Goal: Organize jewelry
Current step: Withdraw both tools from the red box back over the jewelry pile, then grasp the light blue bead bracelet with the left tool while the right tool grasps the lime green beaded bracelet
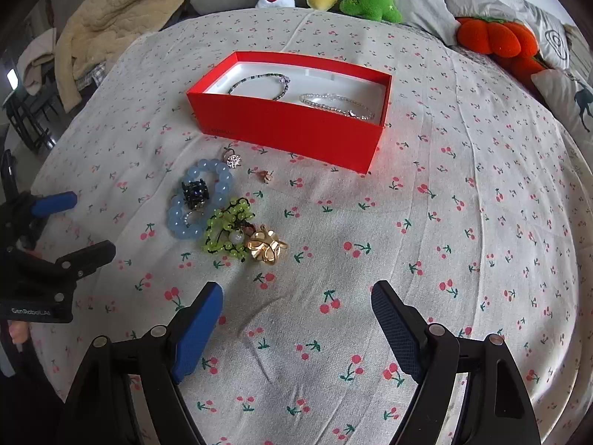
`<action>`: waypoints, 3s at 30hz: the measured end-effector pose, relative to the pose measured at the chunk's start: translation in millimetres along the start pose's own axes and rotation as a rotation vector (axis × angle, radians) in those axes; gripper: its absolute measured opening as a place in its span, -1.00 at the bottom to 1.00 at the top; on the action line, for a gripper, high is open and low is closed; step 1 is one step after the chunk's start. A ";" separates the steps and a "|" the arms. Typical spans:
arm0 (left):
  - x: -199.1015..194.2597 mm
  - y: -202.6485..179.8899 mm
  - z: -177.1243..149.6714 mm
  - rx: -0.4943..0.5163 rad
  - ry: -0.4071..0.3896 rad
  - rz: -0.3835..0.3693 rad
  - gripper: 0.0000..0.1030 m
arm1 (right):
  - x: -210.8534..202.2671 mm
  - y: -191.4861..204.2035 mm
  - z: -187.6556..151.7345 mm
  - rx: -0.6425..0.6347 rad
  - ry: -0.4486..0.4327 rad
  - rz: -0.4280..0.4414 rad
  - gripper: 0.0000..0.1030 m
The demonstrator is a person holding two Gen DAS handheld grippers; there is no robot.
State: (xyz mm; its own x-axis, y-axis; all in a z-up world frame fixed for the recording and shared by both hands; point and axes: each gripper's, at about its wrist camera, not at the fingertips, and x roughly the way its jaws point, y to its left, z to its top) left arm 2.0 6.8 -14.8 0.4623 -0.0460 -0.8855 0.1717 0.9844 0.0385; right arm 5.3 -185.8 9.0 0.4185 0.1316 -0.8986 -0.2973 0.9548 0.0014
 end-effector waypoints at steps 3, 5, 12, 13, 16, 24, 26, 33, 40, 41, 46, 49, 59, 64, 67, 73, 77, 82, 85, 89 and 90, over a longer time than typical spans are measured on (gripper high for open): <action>4.3 -4.5 -3.4 0.020 0.013 0.008 0.98 | 2.9 -3.0 -4.4 -0.001 0.013 -0.003 0.63; 6.4 -7.1 -4.2 0.032 0.017 0.011 0.98 | 4.4 -4.7 -6.6 -0.003 0.019 -0.007 0.63; 18.2 -8.9 -3.2 0.041 0.064 -0.002 1.00 | 9.9 -9.4 -9.2 0.007 0.035 -0.013 0.63; 18.2 -7.9 -1.6 0.032 0.067 -0.008 1.00 | 10.3 -9.3 -9.2 0.005 0.036 -0.014 0.63; 14.9 -6.4 1.7 0.005 0.048 -0.044 0.96 | 9.5 -8.7 -8.4 -0.001 0.035 -0.011 0.63; 7.9 -8.1 23.1 -0.098 -0.036 -0.254 0.19 | 4.0 -8.7 -4.8 0.003 0.017 -0.001 0.63; 12.1 -12.1 28.6 -0.106 -0.039 -0.263 0.02 | 3.3 -8.4 -4.5 0.001 0.014 -0.002 0.63; 25.7 -28.1 38.5 -0.081 -0.028 -0.211 -0.30 | 2.0 -8.0 -1.3 0.007 0.002 -0.004 0.63; 25.3 -24.0 39.9 -0.065 -0.012 -0.181 -0.75 | 0.7 -3.9 7.4 0.007 -0.017 0.010 0.62; 24.0 -21.8 39.4 -0.066 -0.013 -0.184 -0.85 | 0.4 -1.8 8.7 0.002 -0.021 0.011 0.62; 24.5 -7.7 35.0 -0.067 0.001 -0.125 -1.00 | -1.1 6.3 18.3 -0.013 -0.037 0.036 0.62; 25.0 5.6 32.7 -0.115 0.012 -0.148 -1.00 | -1.2 10.2 25.8 -0.003 -0.042 0.066 0.56; 17.4 28.2 30.4 -0.220 0.012 -0.243 -0.51 | 10.5 13.0 57.4 0.089 -0.009 0.189 -0.02; 15.1 31.1 33.0 -0.226 0.005 -0.239 -0.15 | 24.7 15.1 65.8 0.107 0.031 0.220 -0.16; 16.9 32.9 33.2 -0.232 0.012 -0.244 -0.15 | 35.3 19.4 66.8 0.101 0.064 0.224 -0.27; 20.0 31.6 37.4 -0.235 0.013 -0.253 -0.15 | 51.2 23.5 61.2 0.109 0.090 0.216 -0.67; 22.6 27.9 44.3 -0.243 0.009 -0.297 -0.18 | 43.9 18.7 59.4 0.135 0.048 0.227 -0.85; 27.3 22.7 58.4 -0.250 0.002 -0.332 -0.33 | 23.9 7.6 59.9 0.153 -0.015 0.231 -0.88; 32.4 22.2 68.9 -0.258 0.002 -0.349 -0.34 | 11.9 -0.9 61.0 0.175 -0.044 0.244 -0.88; 42.9 18.4 78.8 -0.244 0.015 -0.350 -0.34 | 0.6 -8.7 60.8 0.191 -0.071 0.254 -0.88; 45.7 17.3 80.4 -0.238 0.021 -0.353 -0.35 | -1.8 -10.8 60.4 0.193 -0.078 0.255 -0.88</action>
State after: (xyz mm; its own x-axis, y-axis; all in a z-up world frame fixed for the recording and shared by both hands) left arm 96.0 8.0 -17.4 0.3932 -0.3860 -0.8345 0.1096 0.9208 -0.3742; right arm 59.6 -180.3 37.1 0.4178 0.3858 -0.8225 -0.2358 0.9204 0.3120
